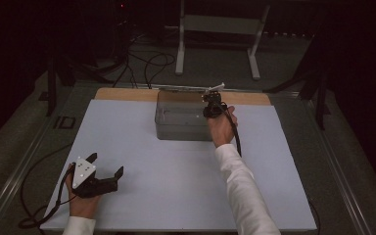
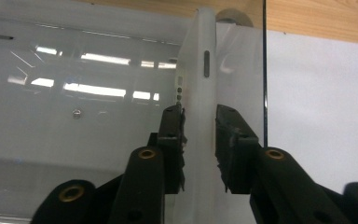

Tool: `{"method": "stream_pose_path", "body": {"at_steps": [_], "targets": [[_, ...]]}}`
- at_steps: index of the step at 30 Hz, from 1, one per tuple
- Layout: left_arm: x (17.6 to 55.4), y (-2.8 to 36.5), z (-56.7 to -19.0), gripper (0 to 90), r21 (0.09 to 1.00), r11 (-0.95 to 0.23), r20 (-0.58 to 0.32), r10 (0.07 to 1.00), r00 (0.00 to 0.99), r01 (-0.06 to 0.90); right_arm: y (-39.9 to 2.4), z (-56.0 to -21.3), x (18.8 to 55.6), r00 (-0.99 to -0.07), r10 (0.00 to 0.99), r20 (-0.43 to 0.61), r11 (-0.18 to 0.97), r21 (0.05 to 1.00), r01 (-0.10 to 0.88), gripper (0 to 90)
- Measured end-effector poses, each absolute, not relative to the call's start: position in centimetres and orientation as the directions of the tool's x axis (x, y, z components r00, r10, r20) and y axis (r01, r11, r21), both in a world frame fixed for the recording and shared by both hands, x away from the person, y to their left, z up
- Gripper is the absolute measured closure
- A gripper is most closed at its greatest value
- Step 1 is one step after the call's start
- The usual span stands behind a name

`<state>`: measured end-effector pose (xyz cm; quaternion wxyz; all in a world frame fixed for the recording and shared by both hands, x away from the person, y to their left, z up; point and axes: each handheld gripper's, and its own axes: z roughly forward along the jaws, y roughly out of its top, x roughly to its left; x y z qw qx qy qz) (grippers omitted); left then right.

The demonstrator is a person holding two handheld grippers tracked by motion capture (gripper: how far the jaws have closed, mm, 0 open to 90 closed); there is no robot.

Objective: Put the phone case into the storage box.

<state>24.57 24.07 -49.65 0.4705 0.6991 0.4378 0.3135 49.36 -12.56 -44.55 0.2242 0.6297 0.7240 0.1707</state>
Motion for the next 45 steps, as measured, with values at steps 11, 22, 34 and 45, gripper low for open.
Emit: {"method": "stream_pose_path", "body": {"at_steps": [11,22,34,45], "targets": [[24.6,24.0,-49.7,0.1,0.932,-0.175,0.026,0.906,0.422,0.319,-12.4,-44.2,49.1,-0.175,0.978,-0.112,0.208,0.534,0.819,60.2],[24.6,24.0,-49.7,0.1,0.930,-0.178,0.027,0.905,0.425,0.321,-12.6,-43.0,48.4,-0.254,0.960,-0.120,0.276,0.587,0.761,47.7],[24.6,24.0,-49.8,0.1,0.930,-0.178,0.026,0.905,0.425,0.322,-12.8,-42.8,47.9,-0.301,0.945,-0.128,0.313,0.621,0.718,29.1],[24.6,24.0,-49.8,0.1,0.930,-0.178,0.026,0.904,0.426,0.322,-13.6,-43.2,46.7,-0.374,0.920,-0.119,0.350,0.679,0.645,13.8]]}}
